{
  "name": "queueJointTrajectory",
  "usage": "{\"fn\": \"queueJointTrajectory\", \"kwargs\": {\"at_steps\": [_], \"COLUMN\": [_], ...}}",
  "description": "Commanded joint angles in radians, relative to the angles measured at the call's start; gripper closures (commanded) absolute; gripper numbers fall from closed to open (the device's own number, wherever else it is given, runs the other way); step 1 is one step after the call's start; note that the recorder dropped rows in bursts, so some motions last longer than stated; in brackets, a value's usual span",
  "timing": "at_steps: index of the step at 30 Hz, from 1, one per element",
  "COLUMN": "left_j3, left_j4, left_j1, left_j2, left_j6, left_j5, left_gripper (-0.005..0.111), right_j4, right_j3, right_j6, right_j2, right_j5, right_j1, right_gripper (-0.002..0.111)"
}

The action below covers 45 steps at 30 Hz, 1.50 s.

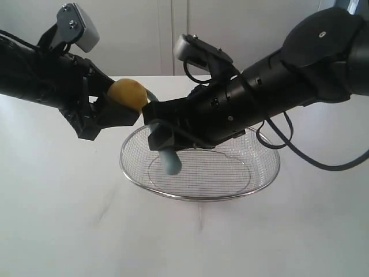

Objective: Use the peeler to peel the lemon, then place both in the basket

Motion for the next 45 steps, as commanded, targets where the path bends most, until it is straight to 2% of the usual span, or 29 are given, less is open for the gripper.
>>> {"fn": "queueJointTrajectory", "kwargs": {"at_steps": [1, 35, 45], "left_j3": [0.007, 0.007, 0.007], "left_j4": [-0.017, -0.011, -0.011], "left_j1": [-0.001, -0.001, -0.001], "left_j2": [-0.024, -0.024, -0.024], "left_j6": [-0.005, -0.005, -0.007], "left_j5": [0.011, 0.004, 0.002], "left_gripper": [0.107, 0.107, 0.107], "right_j4": [0.010, 0.010, 0.010], "right_j3": [0.002, 0.002, 0.002], "right_j6": [-0.010, 0.009, 0.009], "right_j2": [-0.014, -0.021, -0.166], "right_j5": [-0.024, -0.036, -0.063], "right_j1": [0.000, 0.000, 0.000], "right_gripper": [0.108, 0.108, 0.108]}}
